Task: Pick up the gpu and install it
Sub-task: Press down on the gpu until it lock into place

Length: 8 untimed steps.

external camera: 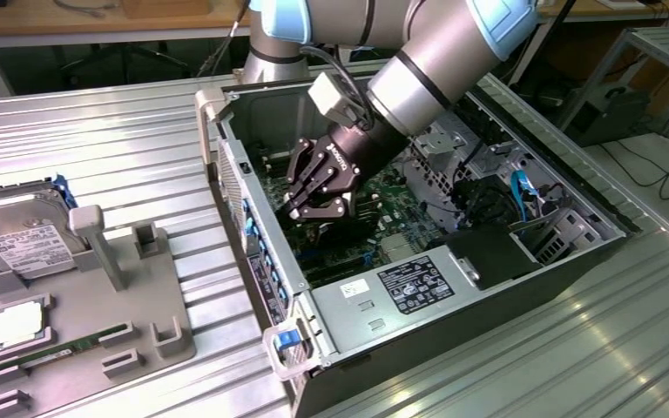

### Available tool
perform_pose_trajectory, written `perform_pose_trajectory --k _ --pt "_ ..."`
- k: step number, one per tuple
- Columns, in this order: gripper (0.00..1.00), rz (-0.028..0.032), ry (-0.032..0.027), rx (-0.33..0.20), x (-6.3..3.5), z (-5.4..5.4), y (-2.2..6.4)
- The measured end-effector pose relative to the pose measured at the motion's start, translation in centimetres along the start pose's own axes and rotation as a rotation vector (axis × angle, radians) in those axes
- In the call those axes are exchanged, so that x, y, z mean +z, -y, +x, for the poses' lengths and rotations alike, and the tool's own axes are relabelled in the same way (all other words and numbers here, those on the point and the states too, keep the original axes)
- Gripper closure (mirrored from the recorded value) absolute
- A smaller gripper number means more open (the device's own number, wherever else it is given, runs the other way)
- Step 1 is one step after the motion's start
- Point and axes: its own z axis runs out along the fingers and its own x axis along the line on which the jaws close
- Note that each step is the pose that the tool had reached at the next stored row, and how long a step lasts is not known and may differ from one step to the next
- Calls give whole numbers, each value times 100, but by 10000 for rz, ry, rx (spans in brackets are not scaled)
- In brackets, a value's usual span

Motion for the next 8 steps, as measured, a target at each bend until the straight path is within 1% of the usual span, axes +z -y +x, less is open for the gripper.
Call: perform_pose_trajectory --k 3,5,8 --pt "89 -3 -1 3 15 0 -1" --pt "89 6 0 1 19 0 4" --pt "89 68 3 -4 12 -2 15"
